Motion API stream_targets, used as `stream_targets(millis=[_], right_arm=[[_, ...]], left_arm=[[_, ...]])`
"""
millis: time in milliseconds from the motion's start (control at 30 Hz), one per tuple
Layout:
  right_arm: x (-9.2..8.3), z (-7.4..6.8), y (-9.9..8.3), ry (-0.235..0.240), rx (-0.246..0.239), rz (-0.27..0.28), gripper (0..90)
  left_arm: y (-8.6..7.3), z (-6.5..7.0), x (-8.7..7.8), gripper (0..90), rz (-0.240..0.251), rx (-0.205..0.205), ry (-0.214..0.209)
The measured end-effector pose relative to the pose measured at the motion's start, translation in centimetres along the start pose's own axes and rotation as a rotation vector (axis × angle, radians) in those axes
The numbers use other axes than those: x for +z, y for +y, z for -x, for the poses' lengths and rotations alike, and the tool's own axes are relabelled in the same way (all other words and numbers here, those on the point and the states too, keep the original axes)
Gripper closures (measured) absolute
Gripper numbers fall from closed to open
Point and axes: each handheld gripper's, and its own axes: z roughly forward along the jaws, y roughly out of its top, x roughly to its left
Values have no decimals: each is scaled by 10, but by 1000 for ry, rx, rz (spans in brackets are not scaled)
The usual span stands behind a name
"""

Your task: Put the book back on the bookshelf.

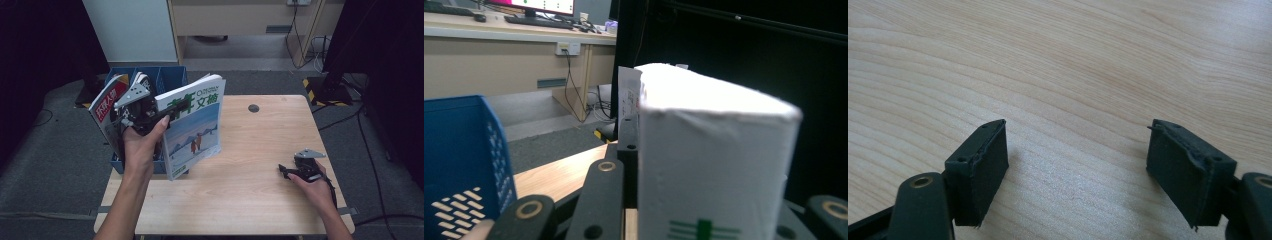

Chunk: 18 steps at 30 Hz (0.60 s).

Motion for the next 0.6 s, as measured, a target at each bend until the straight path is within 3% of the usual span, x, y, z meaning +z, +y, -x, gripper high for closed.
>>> stream_targets(millis=[600], right_arm=[[0,0,0,0,-1,0,244]], left_arm=[[3,-18,-37,733,47,-23,69]])
